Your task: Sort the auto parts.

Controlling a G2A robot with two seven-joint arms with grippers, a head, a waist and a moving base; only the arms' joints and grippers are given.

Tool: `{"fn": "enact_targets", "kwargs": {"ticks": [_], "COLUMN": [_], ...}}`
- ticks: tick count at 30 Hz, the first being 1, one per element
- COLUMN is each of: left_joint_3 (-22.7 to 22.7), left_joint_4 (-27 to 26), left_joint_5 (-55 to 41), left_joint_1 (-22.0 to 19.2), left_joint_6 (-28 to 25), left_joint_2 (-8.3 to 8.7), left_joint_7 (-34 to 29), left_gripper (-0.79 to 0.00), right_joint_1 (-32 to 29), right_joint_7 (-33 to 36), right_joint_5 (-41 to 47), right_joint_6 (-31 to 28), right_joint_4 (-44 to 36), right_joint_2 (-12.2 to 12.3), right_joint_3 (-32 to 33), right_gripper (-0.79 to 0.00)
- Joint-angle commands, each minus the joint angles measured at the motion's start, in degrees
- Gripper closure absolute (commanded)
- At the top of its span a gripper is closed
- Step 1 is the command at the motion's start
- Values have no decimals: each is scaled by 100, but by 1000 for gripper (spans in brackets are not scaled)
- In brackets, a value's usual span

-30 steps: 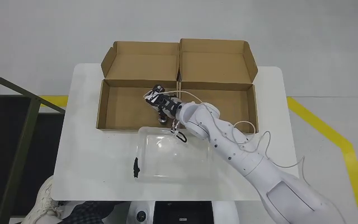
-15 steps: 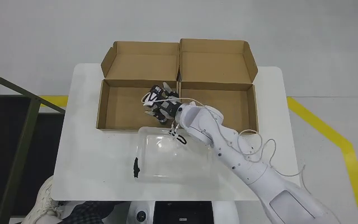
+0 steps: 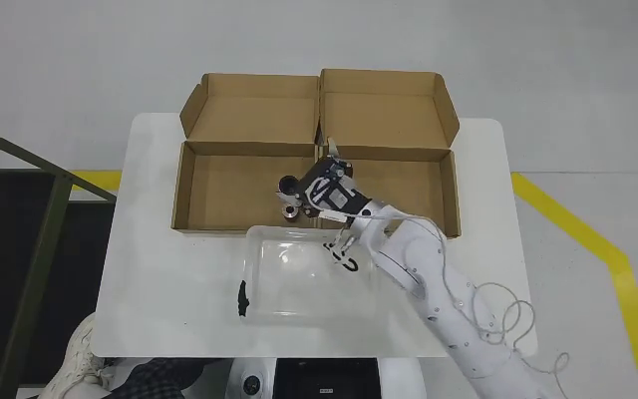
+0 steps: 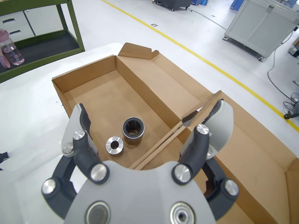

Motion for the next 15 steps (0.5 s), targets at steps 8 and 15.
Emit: {"fn": "enact_targets", "kwargs": {"ticks": [8,15], "left_joint_3": [0,0], "left_joint_4": [0,0], "left_joint_5": [0,0], "left_joint_1": [0,0], "left_joint_6": [0,0], "left_joint_2": [0,0], "left_joint_7": [0,0], "left_gripper": [-785,-785], "right_joint_1": [-1418,-2743], "right_joint_7": [-812,-1096], "right_joint_5": [-669,-748], "right_joint_6": [77,458], "right_joint_4": [-1007,-1731], "right_joint_2": [242,376], "right_joint_3": [998,1956], "right_gripper": [-785,-785]}}
